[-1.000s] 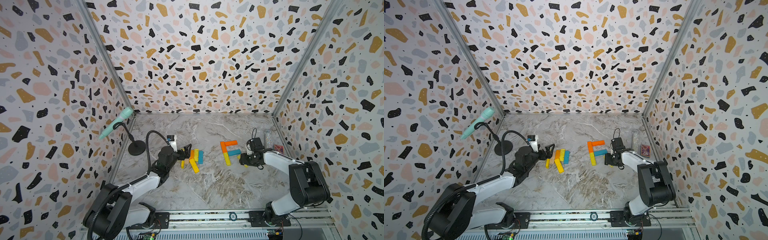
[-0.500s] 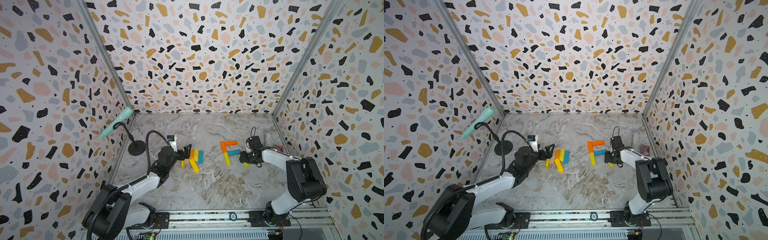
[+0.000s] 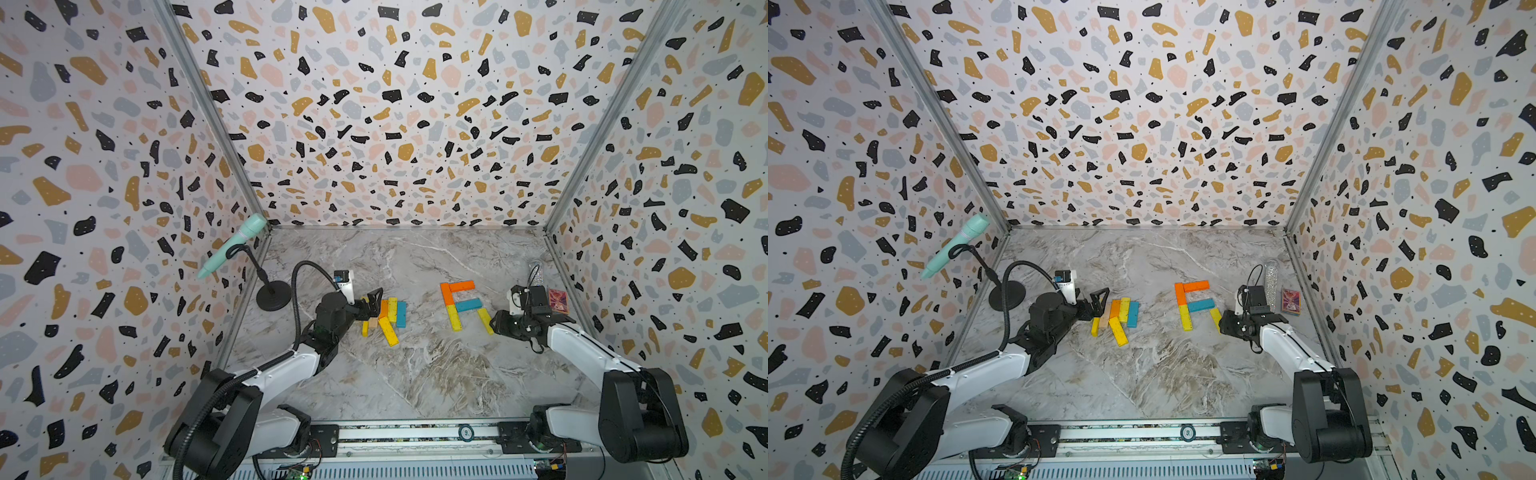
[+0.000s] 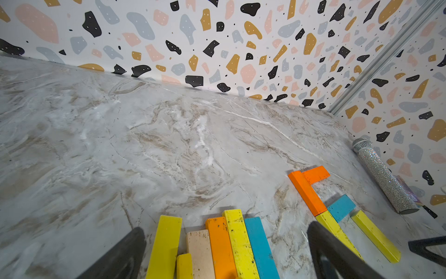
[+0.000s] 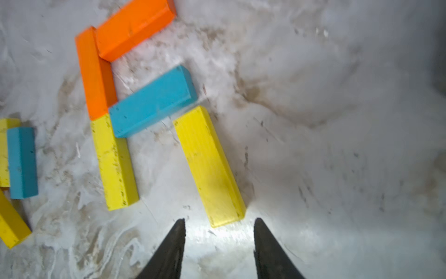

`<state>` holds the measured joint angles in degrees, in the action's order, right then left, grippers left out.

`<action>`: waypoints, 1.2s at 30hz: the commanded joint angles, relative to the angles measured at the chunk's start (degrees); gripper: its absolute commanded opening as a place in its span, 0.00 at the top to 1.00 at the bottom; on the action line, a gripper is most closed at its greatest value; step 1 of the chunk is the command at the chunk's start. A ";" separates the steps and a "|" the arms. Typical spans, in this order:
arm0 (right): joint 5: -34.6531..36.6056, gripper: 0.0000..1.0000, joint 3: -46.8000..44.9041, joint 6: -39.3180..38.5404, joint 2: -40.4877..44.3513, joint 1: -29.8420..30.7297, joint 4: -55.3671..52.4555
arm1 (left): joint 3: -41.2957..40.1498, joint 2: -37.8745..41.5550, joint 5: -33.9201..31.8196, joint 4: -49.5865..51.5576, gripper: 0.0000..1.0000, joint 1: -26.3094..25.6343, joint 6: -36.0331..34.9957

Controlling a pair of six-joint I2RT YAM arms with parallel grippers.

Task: Assemble the number 6 with building blocks
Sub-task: Assemble the building block at the center of the board.

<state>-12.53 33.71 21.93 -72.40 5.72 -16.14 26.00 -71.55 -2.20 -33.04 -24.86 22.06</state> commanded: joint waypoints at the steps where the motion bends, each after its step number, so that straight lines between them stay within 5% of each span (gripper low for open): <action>1: -2.06 0.62 -1.67 1.78 0.77 -0.13 -0.50 | 1.60 0.43 0.35 -1.68 0.00 0.20 -0.28; 15: -1.98 0.81 -4.49 2.48 -1.72 -0.60 3.79 | 1.60 0.23 0.44 -1.73 0.01 0.25 -0.26; 36: -2.11 0.87 -4.79 1.00 -4.54 -2.81 5.85 | 1.66 0.01 0.52 -1.75 0.01 0.22 -0.36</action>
<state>-15.00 29.39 23.53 -75.96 3.09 -9.23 26.00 -71.59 -1.98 -33.04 -24.86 22.06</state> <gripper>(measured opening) 0.134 0.995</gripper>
